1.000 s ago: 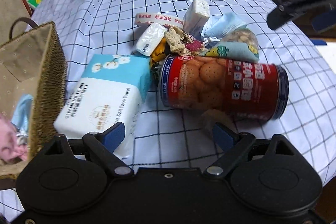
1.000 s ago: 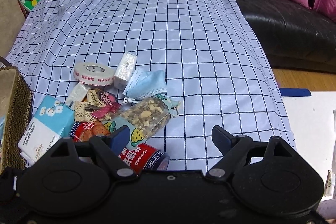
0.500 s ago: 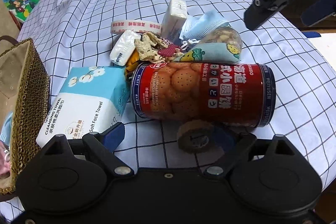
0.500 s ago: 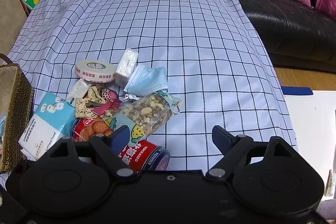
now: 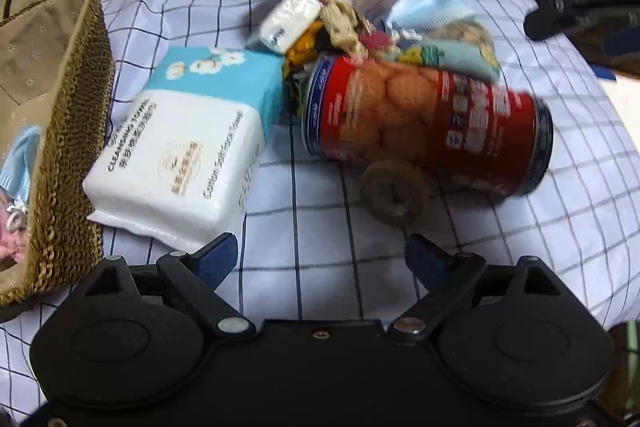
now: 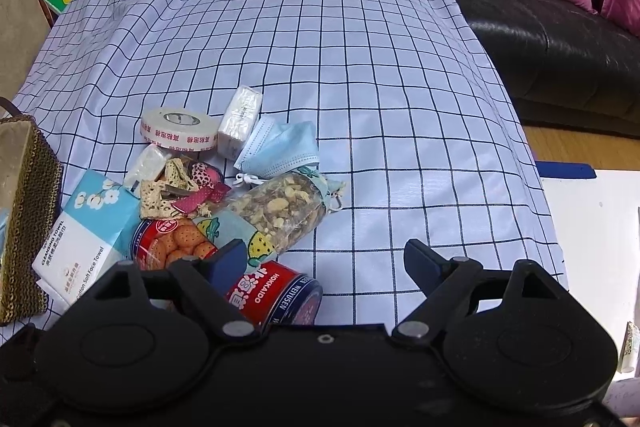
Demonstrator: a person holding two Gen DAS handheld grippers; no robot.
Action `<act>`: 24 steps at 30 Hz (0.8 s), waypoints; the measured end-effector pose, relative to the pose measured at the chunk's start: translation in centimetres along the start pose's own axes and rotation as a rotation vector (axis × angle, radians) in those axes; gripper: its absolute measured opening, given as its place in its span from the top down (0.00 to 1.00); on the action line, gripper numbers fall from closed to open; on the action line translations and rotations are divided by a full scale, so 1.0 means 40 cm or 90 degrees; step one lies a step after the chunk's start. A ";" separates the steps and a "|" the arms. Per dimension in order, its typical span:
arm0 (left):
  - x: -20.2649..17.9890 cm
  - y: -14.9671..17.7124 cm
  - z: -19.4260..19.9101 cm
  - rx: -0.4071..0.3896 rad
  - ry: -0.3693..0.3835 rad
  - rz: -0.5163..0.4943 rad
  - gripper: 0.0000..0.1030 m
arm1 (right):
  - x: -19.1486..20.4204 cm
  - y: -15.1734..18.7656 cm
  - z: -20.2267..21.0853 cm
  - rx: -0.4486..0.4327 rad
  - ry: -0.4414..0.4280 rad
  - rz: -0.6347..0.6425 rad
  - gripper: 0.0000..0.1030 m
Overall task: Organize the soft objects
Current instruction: 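Move the left tool back over the pile toward the tape roll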
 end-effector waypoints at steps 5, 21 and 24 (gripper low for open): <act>-0.066 -0.032 0.002 -0.043 0.042 -0.031 0.14 | 0.008 -0.001 0.003 -0.002 -0.003 0.004 0.17; 0.022 -0.016 -0.030 0.008 -0.021 0.056 0.15 | 0.017 0.003 0.000 0.002 -0.013 0.006 0.17; 0.049 0.002 -0.021 0.033 -0.001 0.085 0.17 | 0.017 0.004 0.000 0.004 -0.013 0.007 0.17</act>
Point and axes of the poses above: each gripper's, at about its wrist camera, not at the fingertips, and z roughly against the way its jaws point, x to its left, y to its underside, the point moved 5 cm from there along -z, roughly the way its jaws point, and after that the axes turned 14 degrees about -x, right-handed, at the moved point
